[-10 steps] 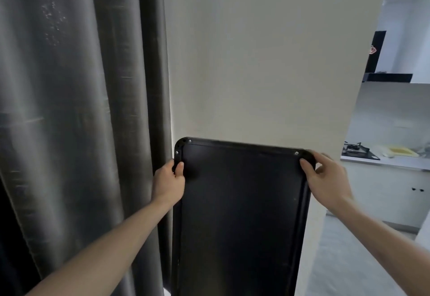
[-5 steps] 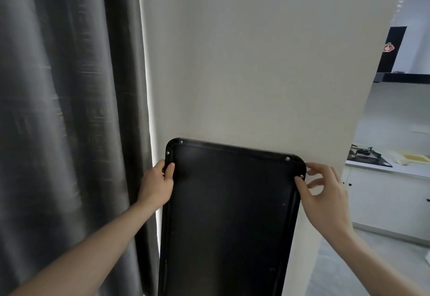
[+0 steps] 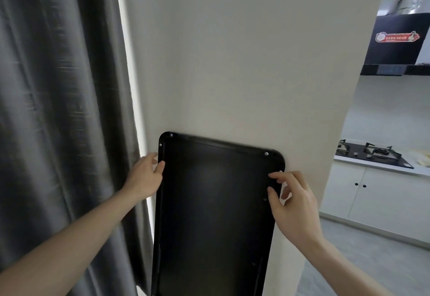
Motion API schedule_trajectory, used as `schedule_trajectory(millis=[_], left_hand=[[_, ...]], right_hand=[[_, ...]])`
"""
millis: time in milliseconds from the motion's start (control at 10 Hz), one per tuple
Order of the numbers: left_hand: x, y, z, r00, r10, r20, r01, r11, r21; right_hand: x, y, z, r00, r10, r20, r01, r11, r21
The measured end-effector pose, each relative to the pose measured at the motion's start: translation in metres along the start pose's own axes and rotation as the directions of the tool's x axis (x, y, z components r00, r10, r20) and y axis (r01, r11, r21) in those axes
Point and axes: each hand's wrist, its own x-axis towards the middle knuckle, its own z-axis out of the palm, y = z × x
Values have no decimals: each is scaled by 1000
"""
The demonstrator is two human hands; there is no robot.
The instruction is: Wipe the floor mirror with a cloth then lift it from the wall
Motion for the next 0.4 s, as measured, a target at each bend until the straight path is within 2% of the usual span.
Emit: schedule_trajectory(millis=[300,400], left_hand=[[-70,23,-8,999,22,47,-21,1000,-21],[-97,28,-12,999,37,40,-38,999,14]], right_hand=[[2,-2,5,994,-51,94,44,996,75],[3,-1,1,996,-68,62,65,997,44]])
